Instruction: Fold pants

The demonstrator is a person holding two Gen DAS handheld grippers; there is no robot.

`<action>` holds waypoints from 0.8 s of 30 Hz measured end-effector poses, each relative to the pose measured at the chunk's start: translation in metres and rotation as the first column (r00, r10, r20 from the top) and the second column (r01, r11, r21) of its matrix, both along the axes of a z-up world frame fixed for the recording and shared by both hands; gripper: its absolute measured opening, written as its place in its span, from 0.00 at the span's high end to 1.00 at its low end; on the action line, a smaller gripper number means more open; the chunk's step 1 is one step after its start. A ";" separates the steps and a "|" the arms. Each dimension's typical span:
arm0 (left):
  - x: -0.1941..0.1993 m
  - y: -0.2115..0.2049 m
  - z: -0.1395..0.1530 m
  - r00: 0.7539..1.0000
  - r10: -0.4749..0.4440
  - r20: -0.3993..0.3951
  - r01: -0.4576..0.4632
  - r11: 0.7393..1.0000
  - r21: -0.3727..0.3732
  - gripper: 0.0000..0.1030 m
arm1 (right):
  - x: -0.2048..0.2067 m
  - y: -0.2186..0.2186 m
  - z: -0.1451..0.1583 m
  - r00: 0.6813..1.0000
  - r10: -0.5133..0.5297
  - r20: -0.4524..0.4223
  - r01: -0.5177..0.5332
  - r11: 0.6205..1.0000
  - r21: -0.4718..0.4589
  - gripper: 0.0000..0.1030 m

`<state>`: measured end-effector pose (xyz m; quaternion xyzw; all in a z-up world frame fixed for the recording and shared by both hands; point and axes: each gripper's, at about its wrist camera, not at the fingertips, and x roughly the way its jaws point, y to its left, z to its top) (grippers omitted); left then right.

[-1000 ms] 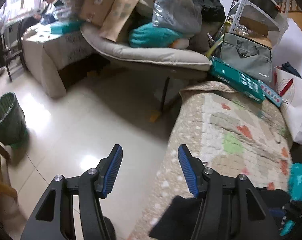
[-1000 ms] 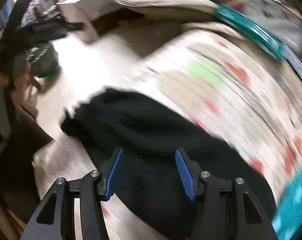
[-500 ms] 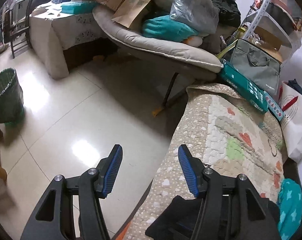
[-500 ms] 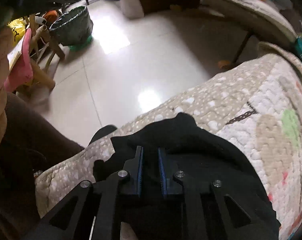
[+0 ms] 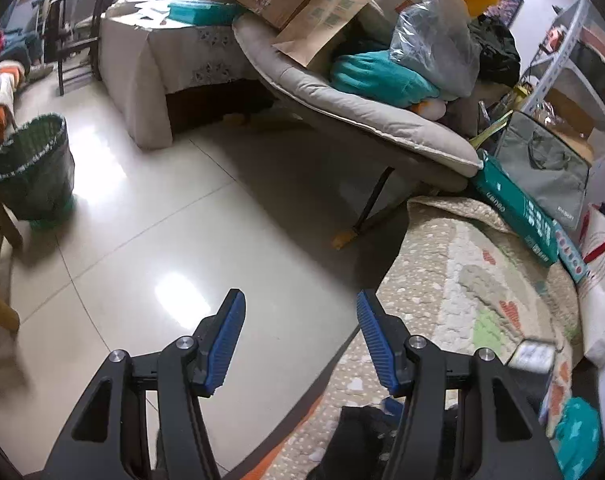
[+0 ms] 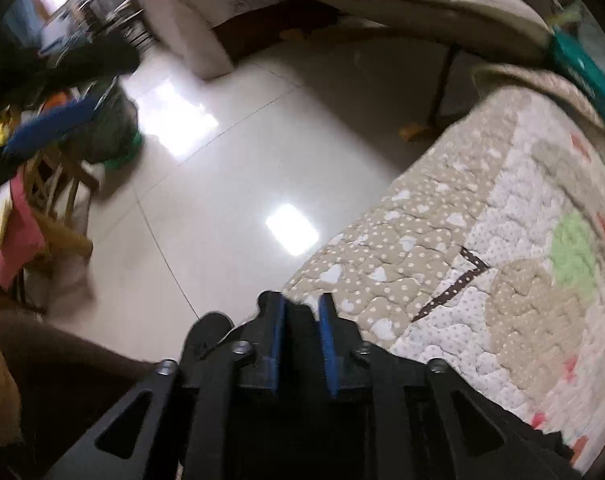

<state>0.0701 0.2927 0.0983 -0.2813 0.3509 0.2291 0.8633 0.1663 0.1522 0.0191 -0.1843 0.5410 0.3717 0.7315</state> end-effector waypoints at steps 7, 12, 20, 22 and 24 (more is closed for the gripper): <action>0.009 -0.024 -0.001 0.995 -0.095 -0.008 0.095 0.995 0.037 0.44 | 0.018 -0.125 0.049 0.967 -0.237 0.090 0.236 0.971 0.023 0.52; 0.017 -0.054 -0.005 0.981 -0.191 -0.031 0.193 0.979 0.061 0.44 | 0.018 -0.277 0.049 0.853 -0.519 0.060 0.522 0.852 -0.038 0.52; 0.022 -0.075 -0.009 0.972 -0.227 -0.054 0.232 0.968 0.098 0.44 | 0.017 -0.476 0.067 0.535 -0.842 0.066 0.845 0.532 -0.060 0.52; 0.023 -0.076 -0.011 0.972 -0.225 -0.064 0.230 0.968 0.099 0.44 | 0.014 -0.492 0.063 0.507 -0.862 0.014 0.861 0.505 -0.057 0.52; 0.023 -0.077 -0.014 0.972 -0.222 -0.077 0.230 0.967 0.109 0.44 | 0.010 -0.491 0.061 0.519 -0.855 -0.014 0.853 0.519 -0.055 0.52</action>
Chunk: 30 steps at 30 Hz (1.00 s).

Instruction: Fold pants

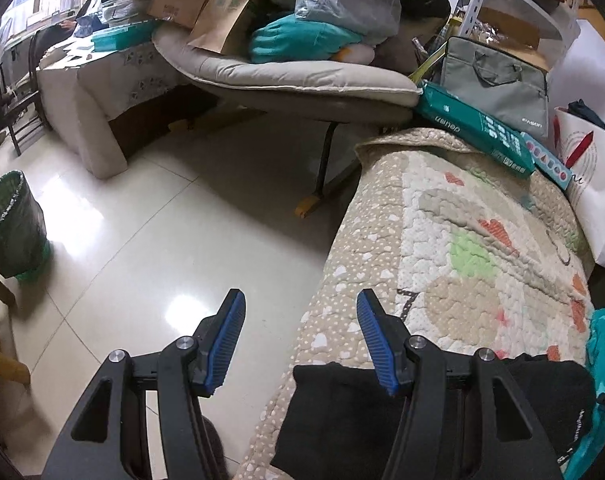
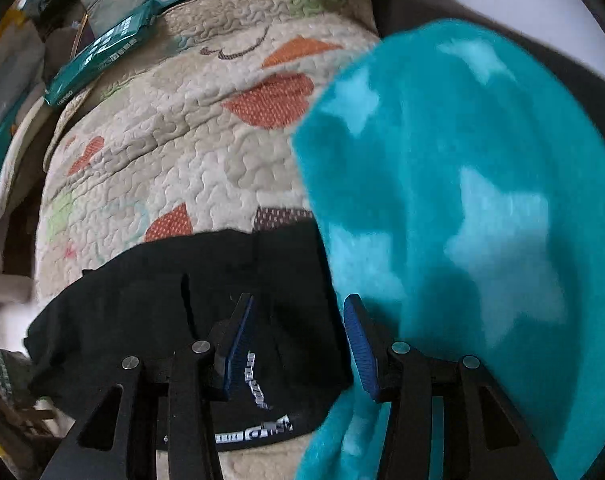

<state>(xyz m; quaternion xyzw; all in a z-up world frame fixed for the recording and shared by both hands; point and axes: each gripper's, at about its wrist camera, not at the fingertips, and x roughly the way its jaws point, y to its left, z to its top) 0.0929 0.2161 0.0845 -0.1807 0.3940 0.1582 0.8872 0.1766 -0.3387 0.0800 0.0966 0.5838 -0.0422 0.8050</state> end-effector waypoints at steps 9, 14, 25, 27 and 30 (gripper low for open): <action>0.003 0.000 -0.006 1.000 -0.014 -0.021 0.013 1.000 -0.018 0.44 | -0.013 0.031 -0.033 0.982 0.124 -0.141 -0.153 0.965 -0.213 0.67; 0.004 -0.001 -0.006 1.000 -0.016 -0.024 0.015 1.000 -0.021 0.44 | -0.024 0.034 -0.019 0.983 0.122 -0.138 -0.152 0.961 -0.231 0.85; 0.003 -0.005 -0.009 0.999 -0.022 -0.041 0.020 0.999 -0.027 0.44 | -0.034 0.016 -0.023 0.960 0.037 -0.278 -0.152 0.902 -0.404 0.77; 0.003 -0.007 -0.010 0.998 -0.034 -0.048 0.032 0.999 -0.032 0.44 | -0.036 0.023 -0.027 0.955 0.067 -0.289 -0.191 0.883 -0.429 0.62; 0.005 -0.021 -0.016 0.994 -0.084 -0.073 0.082 0.996 -0.031 0.44 | -0.040 0.035 -0.021 0.949 0.112 -0.294 -0.243 0.856 -0.456 0.54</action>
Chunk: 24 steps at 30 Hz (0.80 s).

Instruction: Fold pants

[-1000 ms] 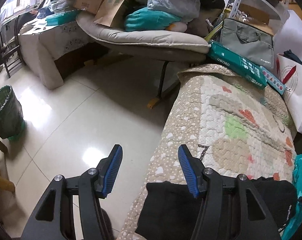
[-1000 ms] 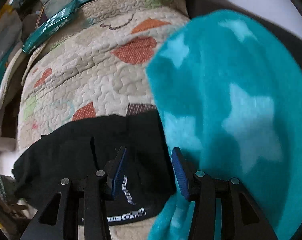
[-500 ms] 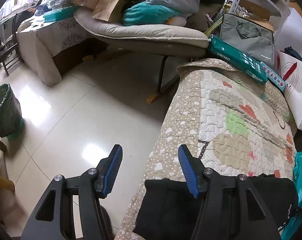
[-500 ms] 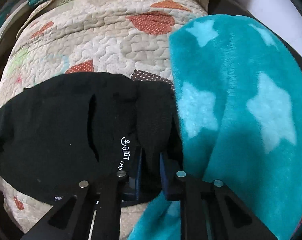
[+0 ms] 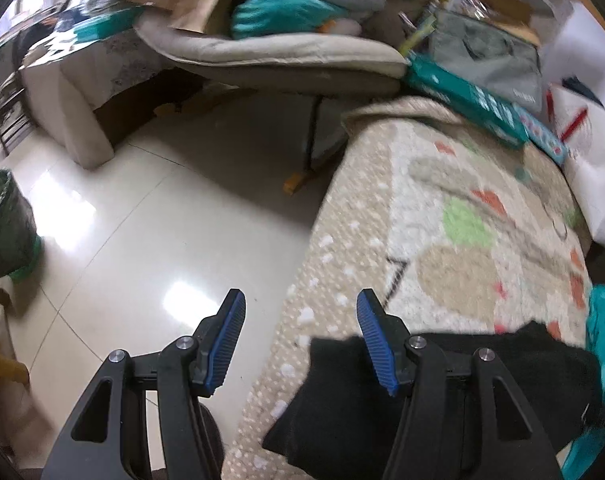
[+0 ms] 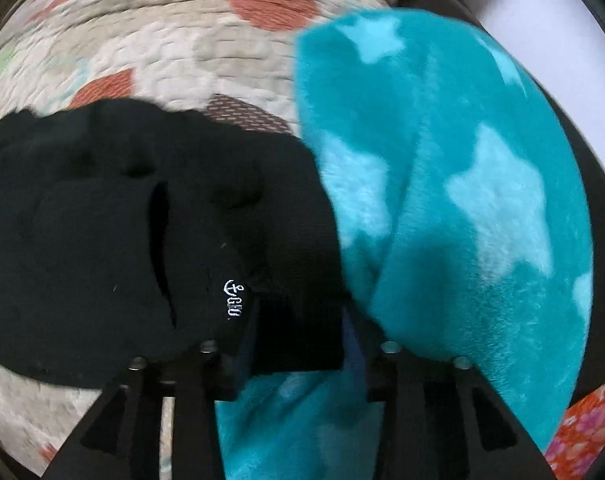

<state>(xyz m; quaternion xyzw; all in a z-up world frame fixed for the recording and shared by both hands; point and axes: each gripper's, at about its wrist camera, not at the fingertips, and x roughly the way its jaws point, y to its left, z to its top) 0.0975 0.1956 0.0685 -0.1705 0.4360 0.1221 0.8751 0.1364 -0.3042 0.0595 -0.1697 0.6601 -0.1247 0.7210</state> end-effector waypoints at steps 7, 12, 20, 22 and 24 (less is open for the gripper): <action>-0.001 -0.051 -0.030 0.976 -0.166 -0.142 0.170 0.985 0.015 0.44 | 0.010 0.040 0.053 0.969 0.043 0.243 -0.068 0.993 0.094 0.40; -0.008 -0.070 -0.046 0.959 -0.202 -0.198 0.218 0.974 0.060 0.44 | 0.048 0.116 0.035 0.921 0.232 0.312 -0.341 0.868 0.360 0.41; -0.007 -0.065 -0.048 0.959 -0.202 -0.198 0.220 0.973 0.069 0.44 | 0.103 0.177 -0.046 0.880 0.430 0.200 -0.474 0.800 0.367 0.42; -0.006 -0.066 -0.048 0.958 -0.199 -0.208 0.218 0.973 0.071 0.44 | 0.106 0.172 -0.045 0.897 0.401 0.183 -0.440 0.784 0.437 0.67; -0.004 -0.069 -0.048 0.957 -0.197 -0.215 0.218 0.973 0.079 0.44 | 0.107 0.169 -0.042 0.896 0.406 0.179 -0.443 0.794 0.417 0.88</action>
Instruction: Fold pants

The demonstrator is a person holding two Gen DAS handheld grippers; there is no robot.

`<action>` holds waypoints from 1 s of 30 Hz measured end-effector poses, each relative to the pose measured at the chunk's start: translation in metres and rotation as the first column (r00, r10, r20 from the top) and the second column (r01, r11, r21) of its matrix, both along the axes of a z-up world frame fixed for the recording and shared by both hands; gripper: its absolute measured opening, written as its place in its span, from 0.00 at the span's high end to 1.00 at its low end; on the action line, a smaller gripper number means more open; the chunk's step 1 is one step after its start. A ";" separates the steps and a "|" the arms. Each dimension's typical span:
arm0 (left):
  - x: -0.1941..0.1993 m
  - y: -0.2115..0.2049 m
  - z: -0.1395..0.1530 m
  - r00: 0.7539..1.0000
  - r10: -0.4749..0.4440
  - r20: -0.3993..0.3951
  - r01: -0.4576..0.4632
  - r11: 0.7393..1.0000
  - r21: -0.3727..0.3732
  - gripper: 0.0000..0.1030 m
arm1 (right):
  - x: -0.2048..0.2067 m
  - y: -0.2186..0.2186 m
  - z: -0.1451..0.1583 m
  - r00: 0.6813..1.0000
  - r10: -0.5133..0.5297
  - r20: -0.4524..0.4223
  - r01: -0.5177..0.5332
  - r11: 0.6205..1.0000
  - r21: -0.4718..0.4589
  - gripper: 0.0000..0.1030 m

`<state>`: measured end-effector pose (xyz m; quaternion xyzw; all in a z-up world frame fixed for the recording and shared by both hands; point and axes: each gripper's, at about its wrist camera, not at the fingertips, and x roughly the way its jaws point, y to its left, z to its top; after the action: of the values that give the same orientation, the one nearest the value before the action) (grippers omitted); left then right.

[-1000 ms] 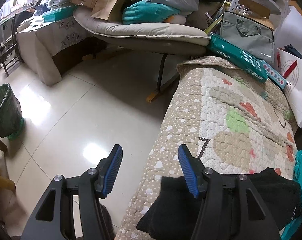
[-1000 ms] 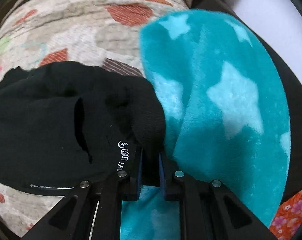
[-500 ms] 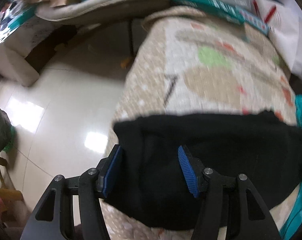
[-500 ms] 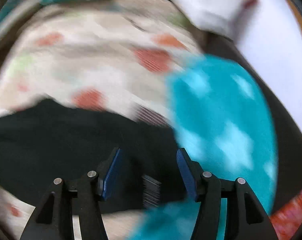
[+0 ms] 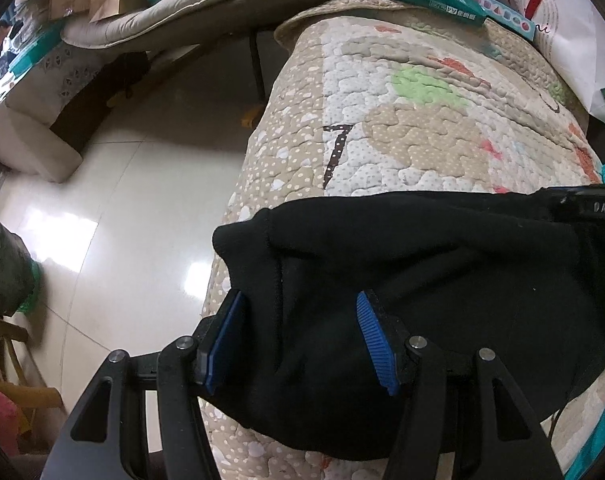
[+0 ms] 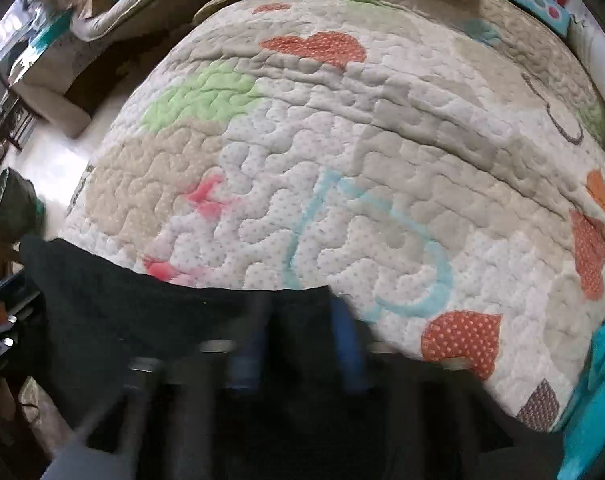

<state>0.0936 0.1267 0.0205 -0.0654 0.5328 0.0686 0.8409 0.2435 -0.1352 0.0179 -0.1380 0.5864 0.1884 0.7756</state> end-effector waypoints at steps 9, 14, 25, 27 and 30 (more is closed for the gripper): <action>-0.003 0.001 -0.003 1.000 0.028 -0.008 -0.027 0.998 0.048 0.33 | 0.026 -0.003 0.013 0.993 -0.062 0.099 0.068 0.996 -0.057 1.00; -0.004 -0.001 -0.001 1.000 0.023 -0.004 -0.022 0.998 0.064 0.32 | 0.040 -0.005 0.008 0.989 -0.102 0.108 0.110 0.991 -0.071 0.98; -0.004 0.026 0.025 0.987 0.131 0.096 -0.124 0.990 -0.074 0.33 | 0.014 -0.021 -0.005 0.997 -0.075 -0.001 0.075 0.997 0.010 0.40; -0.002 0.034 0.023 0.983 0.162 0.083 -0.154 0.983 -0.097 0.33 | 0.009 -0.019 -0.006 0.997 -0.080 -0.023 0.081 0.994 0.069 0.74; -0.002 0.042 0.019 0.979 0.193 0.067 -0.185 0.976 -0.112 0.33 | 0.005 -0.004 0.001 0.999 -0.036 -0.019 0.037 0.999 0.032 0.87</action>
<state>0.0915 0.1688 0.0391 -0.1627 0.4940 0.1174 0.8460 0.2488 -0.1395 0.0185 -0.1128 0.5926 0.1851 0.7758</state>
